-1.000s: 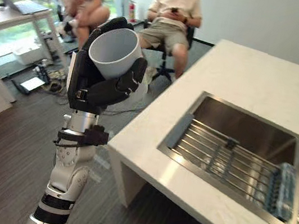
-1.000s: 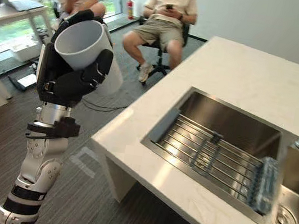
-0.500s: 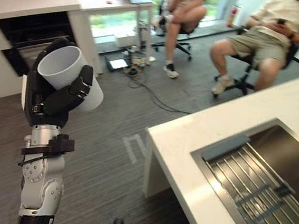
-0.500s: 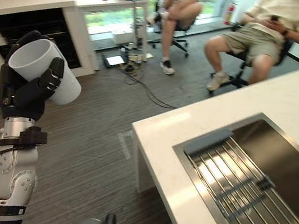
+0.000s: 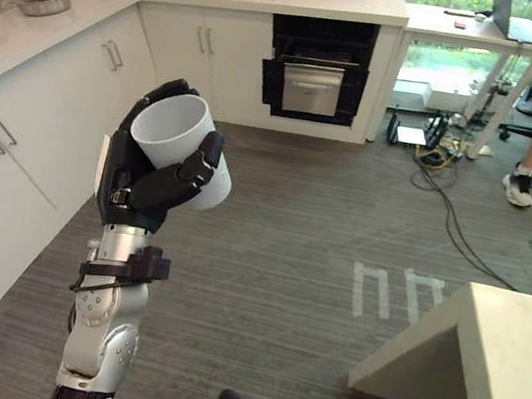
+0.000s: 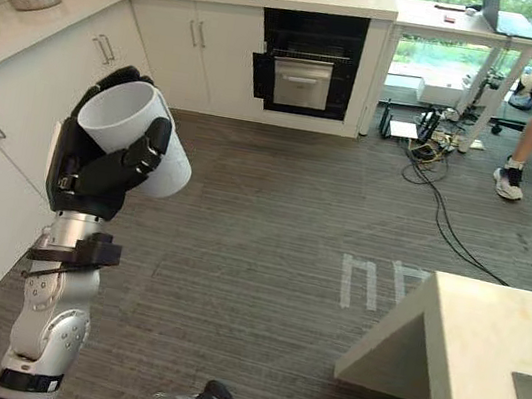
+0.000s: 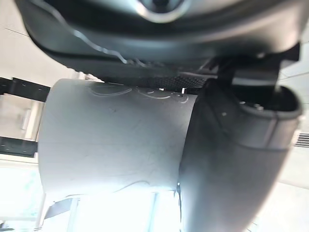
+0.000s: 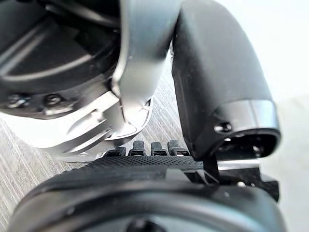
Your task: Walk over to the sink, pick up the cup, carry it to the dishwasher, place the cup inside the dishwasher, then close the dishwasher door
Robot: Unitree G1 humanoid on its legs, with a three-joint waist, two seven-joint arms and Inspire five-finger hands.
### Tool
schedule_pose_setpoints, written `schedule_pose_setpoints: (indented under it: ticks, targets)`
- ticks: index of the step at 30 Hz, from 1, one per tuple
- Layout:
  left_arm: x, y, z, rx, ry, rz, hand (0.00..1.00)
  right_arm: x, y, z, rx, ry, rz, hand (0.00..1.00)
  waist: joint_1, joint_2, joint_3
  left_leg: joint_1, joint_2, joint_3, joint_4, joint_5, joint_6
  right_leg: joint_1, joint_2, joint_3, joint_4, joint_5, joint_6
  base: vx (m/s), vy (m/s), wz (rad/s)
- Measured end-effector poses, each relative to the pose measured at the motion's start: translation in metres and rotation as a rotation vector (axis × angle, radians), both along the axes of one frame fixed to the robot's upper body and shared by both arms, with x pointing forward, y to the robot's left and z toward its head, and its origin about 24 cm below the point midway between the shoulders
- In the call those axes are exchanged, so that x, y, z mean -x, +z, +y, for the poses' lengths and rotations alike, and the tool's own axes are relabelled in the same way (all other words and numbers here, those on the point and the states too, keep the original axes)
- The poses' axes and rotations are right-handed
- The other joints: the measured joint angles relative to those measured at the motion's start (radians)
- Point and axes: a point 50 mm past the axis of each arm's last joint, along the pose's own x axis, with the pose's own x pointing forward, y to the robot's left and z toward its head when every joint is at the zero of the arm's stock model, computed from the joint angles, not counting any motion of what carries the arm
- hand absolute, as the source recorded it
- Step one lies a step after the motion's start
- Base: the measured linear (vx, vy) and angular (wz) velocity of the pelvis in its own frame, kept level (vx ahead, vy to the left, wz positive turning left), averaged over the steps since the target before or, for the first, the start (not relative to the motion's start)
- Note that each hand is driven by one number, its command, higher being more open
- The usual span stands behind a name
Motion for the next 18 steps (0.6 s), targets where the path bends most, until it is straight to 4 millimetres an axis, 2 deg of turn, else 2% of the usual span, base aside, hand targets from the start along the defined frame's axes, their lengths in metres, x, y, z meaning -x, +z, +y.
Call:
schedule_pose_setpoints:
  ticks: [2, 4, 5, 8, 9, 10, 11, 12, 13, 14, 15, 16, 17, 18]
  targets:
    - [0.000, -0.001, 0.000, -0.007, -0.008, 0.011, 0.00, -0.004, 0.000, 0.001, -0.003, 0.036, -0.003, 1.00, 0.003, -0.007, -0.003, -0.009, -0.024, -0.047, -0.020, 0.016, 0.013, -0.012, 0.000, 0.029, 0.000, 0.009, 0.012, -0.12, 0.125, 0.20]
    - [0.004, -0.007, 0.008, -0.006, 0.021, 0.035, 0.00, -0.014, 0.001, 0.000, -0.004, 0.109, 0.004, 1.00, 0.013, -0.015, -0.007, -0.038, -0.030, -0.199, 0.025, 0.022, 0.021, -0.034, -0.011, 0.064, 0.004, 0.029, 0.030, -0.04, 0.022, -0.14]
    - [0.007, -0.010, 0.015, 0.004, 0.048, 0.051, 0.00, -0.022, 0.002, -0.001, -0.006, 0.140, 0.003, 1.00, 0.030, -0.015, -0.007, -0.054, -0.028, -0.280, 0.048, 0.029, 0.010, -0.047, -0.017, 0.096, 0.001, 0.041, 0.032, 0.01, -0.061, -0.53]
    - [0.015, -0.018, 0.028, 0.007, 0.094, 0.076, 0.00, -0.032, 0.003, -0.002, -0.006, 0.162, -0.012, 1.00, 0.048, -0.019, -0.007, -0.039, -0.032, -0.303, 0.028, 0.039, -0.006, -0.055, -0.026, 0.144, -0.004, 0.056, 0.033, -0.05, 0.007, -0.43]
    - [0.017, -0.020, 0.027, 0.016, 0.094, 0.081, 0.00, -0.034, 0.004, -0.002, -0.002, 0.163, -0.019, 1.00, 0.050, -0.028, -0.004, -0.037, -0.041, -0.316, 0.023, 0.039, -0.011, -0.059, -0.039, 0.144, 0.006, 0.049, 0.021, -0.05, 0.079, -0.26]
    - [0.019, -0.023, 0.025, 0.014, 0.077, 0.089, 0.00, -0.034, 0.004, -0.002, 0.009, 0.161, -0.013, 1.00, 0.063, -0.045, -0.005, -0.052, -0.047, -0.393, 0.106, -0.009, -0.005, -0.077, -0.083, 0.164, 0.051, 0.017, -0.017, 0.00, 0.057, -0.32]
    - [0.019, -0.023, 0.025, 0.010, 0.070, 0.089, 0.00, -0.034, 0.004, -0.002, 0.015, 0.162, -0.014, 1.00, 0.069, -0.050, -0.004, -0.050, -0.046, -0.420, 0.144, -0.042, -0.017, -0.077, -0.097, 0.166, 0.071, 0.007, -0.028, 0.10, 0.033, -0.17]
    - [0.018, -0.023, 0.021, 0.010, 0.049, 0.081, 0.00, -0.030, 0.005, -0.003, 0.031, 0.148, -0.016, 1.00, 0.051, -0.057, -0.001, -0.029, -0.058, -0.440, 0.163, -0.088, -0.065, -0.077, -0.130, 0.157, 0.170, -0.019, -0.088, 0.15, 0.041, 0.17]
    - [0.018, -0.023, 0.018, 0.020, 0.038, 0.077, 0.00, -0.032, 0.007, -0.008, 0.065, 0.131, -0.040, 1.00, 0.036, -0.059, 0.001, -0.014, -0.082, -0.452, 0.149, -0.099, -0.050, -0.125, -0.194, 0.168, 0.344, -0.009, -0.135, 0.14, 0.136, 0.48]
    - [0.016, -0.024, 0.012, 0.029, 0.018, 0.080, 0.00, -0.036, 0.010, -0.013, 0.095, 0.079, -0.083, 1.00, 0.017, -0.061, 0.002, 0.021, -0.107, -0.474, 0.114, -0.103, -0.044, -0.222, -0.254, 0.237, 0.563, 0.076, -0.252, 0.09, 0.191, 0.45]
    - [0.015, -0.024, 0.009, 0.024, 0.004, 0.081, 0.00, -0.038, 0.012, -0.016, 0.102, 0.054, -0.104, 1.00, 0.009, -0.063, 0.004, 0.041, -0.113, -0.485, 0.097, -0.099, -0.049, -0.267, -0.264, 0.288, 0.642, 0.117, -0.268, 0.11, 0.217, 0.56]
    - [0.010, -0.027, 0.003, 0.025, -0.027, 0.090, 0.00, -0.041, 0.012, -0.015, 0.091, 0.012, -0.127, 1.00, 0.000, -0.057, 0.006, 0.077, -0.117, -0.521, 0.067, -0.089, -0.057, -0.336, -0.228, 0.393, 0.725, 0.106, -0.206, 0.16, 0.182, 0.75]
    - [0.004, -0.032, -0.004, 0.033, -0.055, 0.113, 0.00, -0.036, 0.010, -0.011, 0.075, -0.021, -0.121, 1.00, -0.001, -0.052, 0.008, 0.108, -0.117, -0.561, 0.027, -0.076, -0.059, -0.376, -0.165, 0.448, 0.705, 0.070, -0.147, 0.16, 0.149, 0.85]
    - [0.002, -0.035, -0.007, 0.035, -0.066, 0.126, 0.00, -0.031, 0.009, -0.007, 0.061, -0.035, -0.114, 1.00, -0.002, -0.050, 0.009, 0.121, -0.119, -0.585, 0.007, -0.071, -0.064, -0.393, -0.133, 0.471, 0.671, 0.056, -0.123, 0.18, 0.094, 1.02]
